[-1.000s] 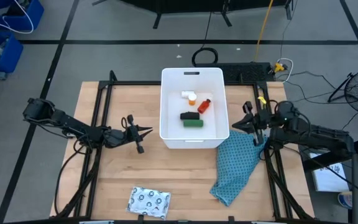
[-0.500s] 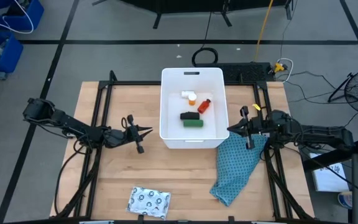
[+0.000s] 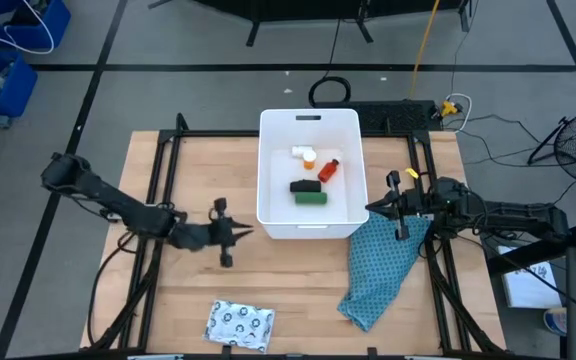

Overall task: Pick & place medical supplies in basket/bin
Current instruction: Put the white bag into the white bin

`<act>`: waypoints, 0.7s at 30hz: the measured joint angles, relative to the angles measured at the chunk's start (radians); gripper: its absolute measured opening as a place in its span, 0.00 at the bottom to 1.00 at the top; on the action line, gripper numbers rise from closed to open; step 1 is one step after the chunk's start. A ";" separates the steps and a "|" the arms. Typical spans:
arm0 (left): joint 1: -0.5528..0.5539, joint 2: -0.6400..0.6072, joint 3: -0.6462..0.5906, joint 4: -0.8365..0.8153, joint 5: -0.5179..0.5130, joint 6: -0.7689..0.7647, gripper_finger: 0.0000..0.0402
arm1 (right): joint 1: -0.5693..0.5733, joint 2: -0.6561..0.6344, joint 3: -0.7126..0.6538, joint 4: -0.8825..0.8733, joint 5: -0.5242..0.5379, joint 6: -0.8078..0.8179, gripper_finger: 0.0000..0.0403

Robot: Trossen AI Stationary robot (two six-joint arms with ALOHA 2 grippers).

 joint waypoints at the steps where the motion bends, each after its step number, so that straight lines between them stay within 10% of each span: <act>1: -0.025 0.014 0.073 -0.120 -0.023 -0.039 0.12 | 0.000 0.000 0.000 -0.001 0.000 -0.005 0.00; 9: -0.213 0.157 0.459 -0.599 -0.054 -0.317 0.12 | 0.000 0.000 -0.001 0.011 0.000 -0.016 0.00; 21: -0.405 0.526 0.861 -0.785 -0.015 -0.648 0.23 | 0.000 0.001 -0.002 0.016 -0.001 0.038 0.00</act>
